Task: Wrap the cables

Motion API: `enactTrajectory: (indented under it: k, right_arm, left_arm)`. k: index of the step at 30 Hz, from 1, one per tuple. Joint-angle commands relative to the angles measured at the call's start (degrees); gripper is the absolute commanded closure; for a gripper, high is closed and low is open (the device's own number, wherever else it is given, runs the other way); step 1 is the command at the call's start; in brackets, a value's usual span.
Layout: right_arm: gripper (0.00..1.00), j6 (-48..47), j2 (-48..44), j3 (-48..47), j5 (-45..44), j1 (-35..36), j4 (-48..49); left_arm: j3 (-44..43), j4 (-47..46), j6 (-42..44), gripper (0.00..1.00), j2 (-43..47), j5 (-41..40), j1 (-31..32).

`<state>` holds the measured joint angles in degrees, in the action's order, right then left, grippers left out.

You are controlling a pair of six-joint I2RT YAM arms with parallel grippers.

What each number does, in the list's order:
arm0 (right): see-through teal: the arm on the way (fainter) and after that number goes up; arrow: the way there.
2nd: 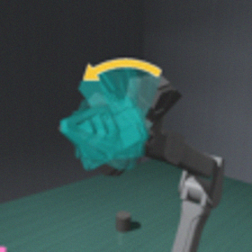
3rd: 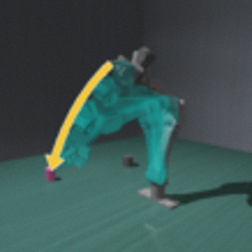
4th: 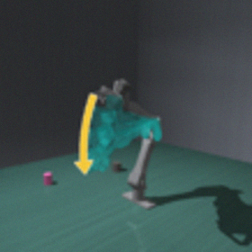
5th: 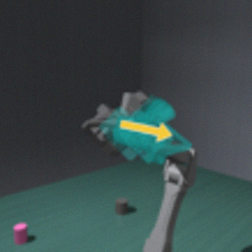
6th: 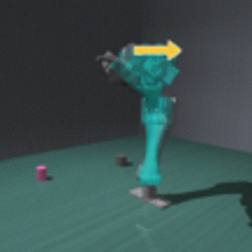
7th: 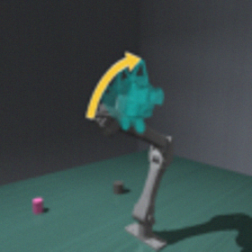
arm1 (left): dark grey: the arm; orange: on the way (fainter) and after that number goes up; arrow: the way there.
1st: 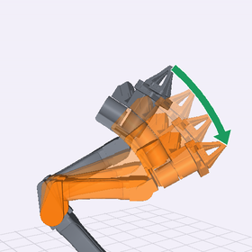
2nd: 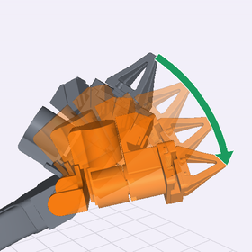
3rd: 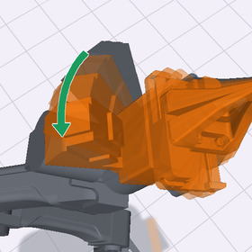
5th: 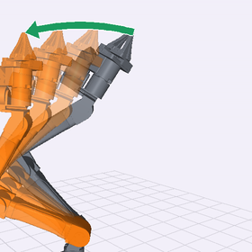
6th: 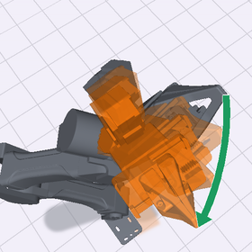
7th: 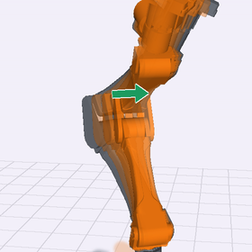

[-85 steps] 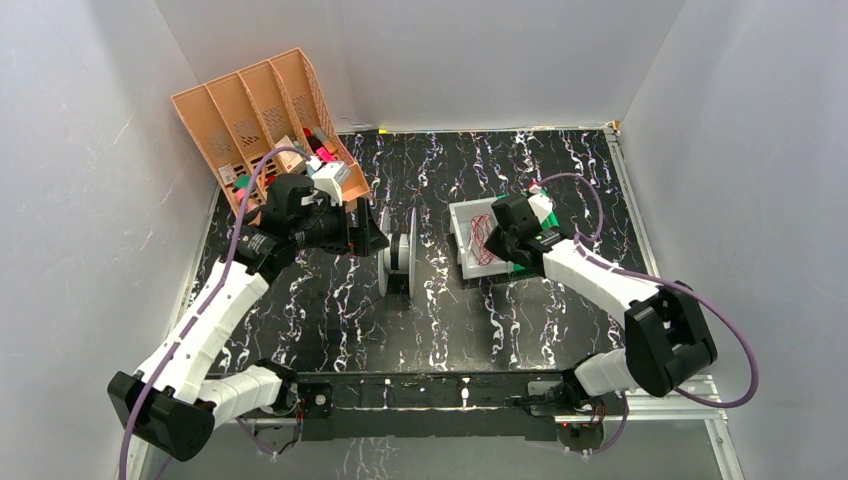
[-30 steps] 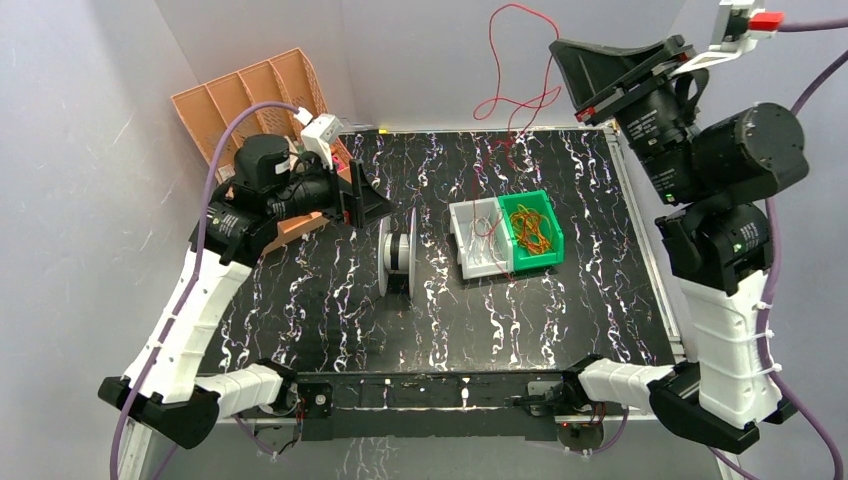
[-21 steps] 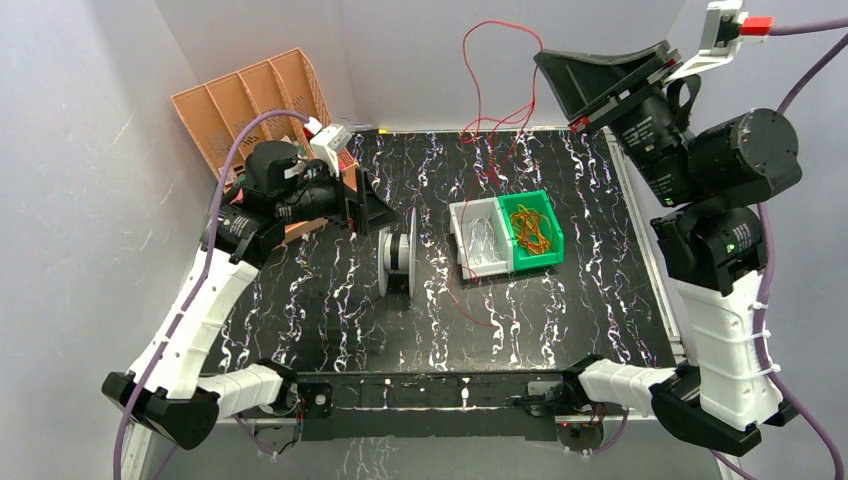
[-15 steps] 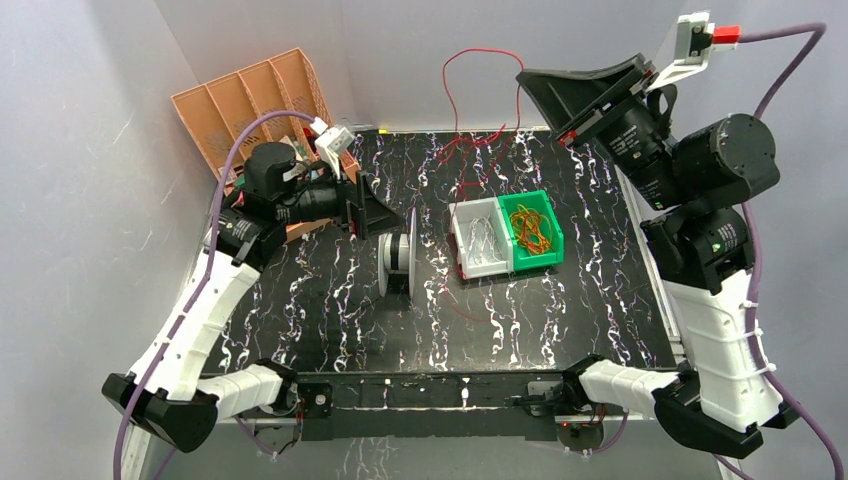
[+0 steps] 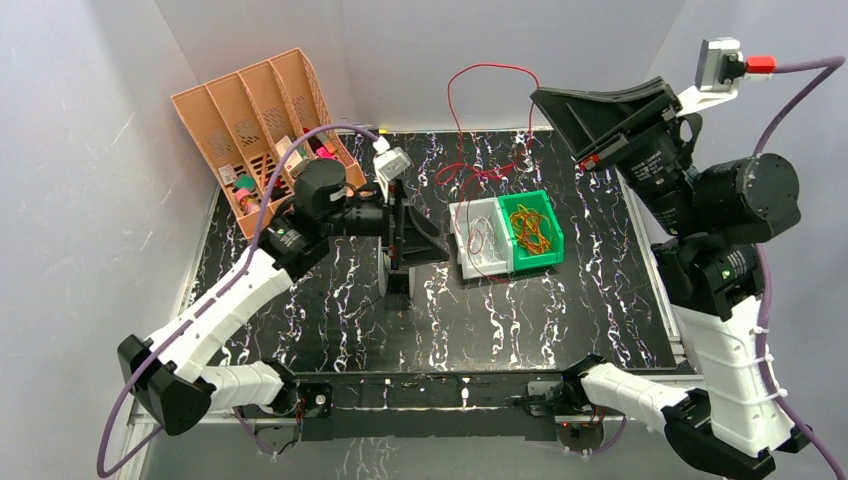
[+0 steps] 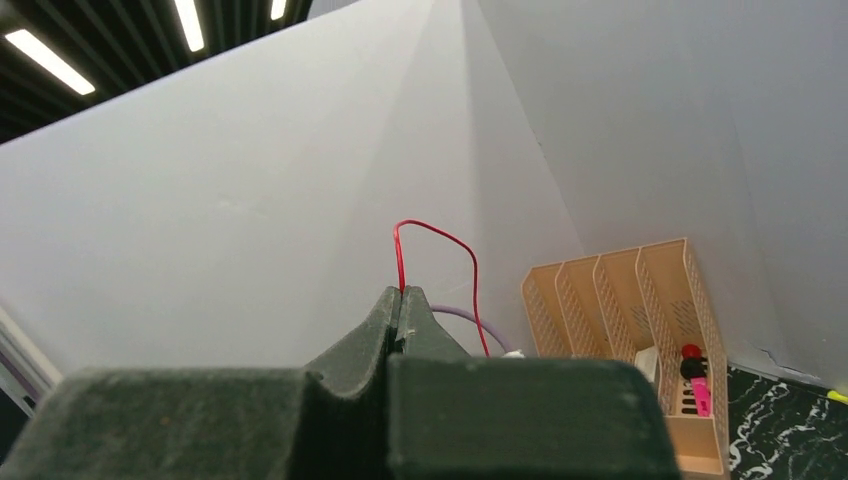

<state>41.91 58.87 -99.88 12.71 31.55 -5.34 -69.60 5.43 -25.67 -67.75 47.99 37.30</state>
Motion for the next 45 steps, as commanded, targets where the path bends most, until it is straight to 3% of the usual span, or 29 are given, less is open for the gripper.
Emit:
enactTrajectory:
  k: [1, 6, 12, 20, 29, 36, 38, 45]
  right_arm:
    - [1.0, 3.7, -1.6, 1.2, -2.6, -0.1, 6.3]
    - [1.0, 6.5, -3.0, 2.3, -4.1, -0.1, 8.6]
    - [1.0, 10.4, -3.9, 3.2, -6.5, -0.1, 9.1]
    - [1.0, 12.0, -4.9, 4.5, -7.6, -0.1, 10.5]
    - [1.0, 10.8, -5.7, 1.6, -7.4, -0.1, 10.1]
    - [1.0, 9.5, -6.2, -0.2, -7.8, -0.1, 10.2]
    - [1.0, 9.4, -6.0, 0.0, -7.6, -0.1, 11.2]
    - [1.0, 10.7, -5.4, 0.5, -6.7, -0.1, 12.5]
  left_arm:
    - [2.0, -8.9, -1.0, 0.02, -1.9, -2.2, 3.1]
    - [4.5, -17.8, -3.6, 0.02, -4.0, -4.9, 5.9]
    - [7.3, -30.8, -8.1, 0.01, -6.5, -2.8, 9.4]
    - [7.2, -37.9, -9.1, 0.02, -11.1, -0.6, 17.8]
    - [6.3, -36.8, -7.4, 0.02, -11.8, -2.8, 20.0]
    - [6.3, -25.9, 0.3, 0.02, -7.3, -10.7, 20.0]
    - [6.5, -18.6, 5.2, 0.02, -2.4, -16.5, 20.1]
    - [7.2, -20.0, 2.3, 0.02, 1.3, -13.3, 20.0]
